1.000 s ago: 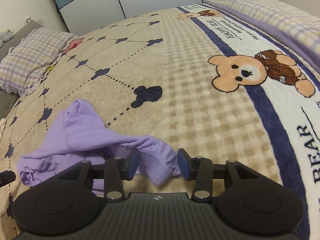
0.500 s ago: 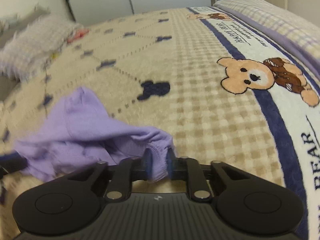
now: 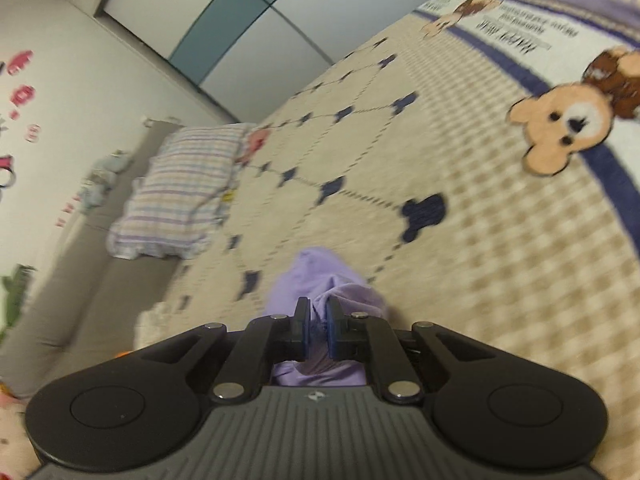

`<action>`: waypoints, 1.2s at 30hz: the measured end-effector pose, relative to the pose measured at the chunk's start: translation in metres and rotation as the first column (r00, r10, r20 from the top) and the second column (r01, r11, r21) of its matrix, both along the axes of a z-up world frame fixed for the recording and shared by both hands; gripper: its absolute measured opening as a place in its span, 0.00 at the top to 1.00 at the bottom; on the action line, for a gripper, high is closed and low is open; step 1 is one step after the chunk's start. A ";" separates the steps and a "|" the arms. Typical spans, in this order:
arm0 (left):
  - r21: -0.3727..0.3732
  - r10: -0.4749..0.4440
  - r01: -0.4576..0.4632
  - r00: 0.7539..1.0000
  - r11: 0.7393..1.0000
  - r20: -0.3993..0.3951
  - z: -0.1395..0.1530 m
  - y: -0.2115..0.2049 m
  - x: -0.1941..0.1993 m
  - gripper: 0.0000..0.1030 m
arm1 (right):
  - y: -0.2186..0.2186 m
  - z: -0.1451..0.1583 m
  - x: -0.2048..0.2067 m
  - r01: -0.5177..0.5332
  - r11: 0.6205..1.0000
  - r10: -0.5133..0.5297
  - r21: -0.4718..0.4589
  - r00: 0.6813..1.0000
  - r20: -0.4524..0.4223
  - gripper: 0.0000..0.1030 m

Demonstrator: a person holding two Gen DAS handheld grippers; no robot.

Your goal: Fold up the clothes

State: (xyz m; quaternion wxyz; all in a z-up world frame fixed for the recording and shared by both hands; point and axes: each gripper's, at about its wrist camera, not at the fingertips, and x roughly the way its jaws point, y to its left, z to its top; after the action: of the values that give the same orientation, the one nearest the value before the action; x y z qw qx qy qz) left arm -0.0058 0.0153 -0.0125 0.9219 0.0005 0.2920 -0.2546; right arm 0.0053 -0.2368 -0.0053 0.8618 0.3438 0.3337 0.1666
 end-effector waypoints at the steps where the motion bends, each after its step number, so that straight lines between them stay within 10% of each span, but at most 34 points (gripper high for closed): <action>1: 0.005 -0.015 0.015 1.000 1.000 0.010 0.000 -0.004 -0.001 0.27 | 0.000 0.001 0.000 -0.016 1.000 0.016 0.022 1.000 0.000 0.91; 17: 0.077 -0.112 0.100 0.979 0.992 0.172 0.005 -0.030 -0.017 0.34 | 0.020 0.016 -0.006 -0.296 0.923 0.293 0.248 0.955 0.048 0.91; 21: 0.094 -0.116 0.102 0.979 0.990 0.168 0.008 -0.026 -0.018 0.90 | 0.020 0.015 -0.006 -0.301 0.915 0.301 0.269 0.953 0.044 0.91; 36: -0.005 0.227 -0.227 0.972 0.974 0.069 0.026 0.064 -0.009 0.90 | 0.019 0.000 0.010 -0.156 0.986 0.158 0.065 0.987 -0.032 0.64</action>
State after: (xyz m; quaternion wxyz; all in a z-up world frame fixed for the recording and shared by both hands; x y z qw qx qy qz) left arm -0.0152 0.0794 0.0138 0.9545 -0.0229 0.2585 -0.1470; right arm 0.0153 -0.2178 -0.0050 0.8286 0.3459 0.3705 0.2379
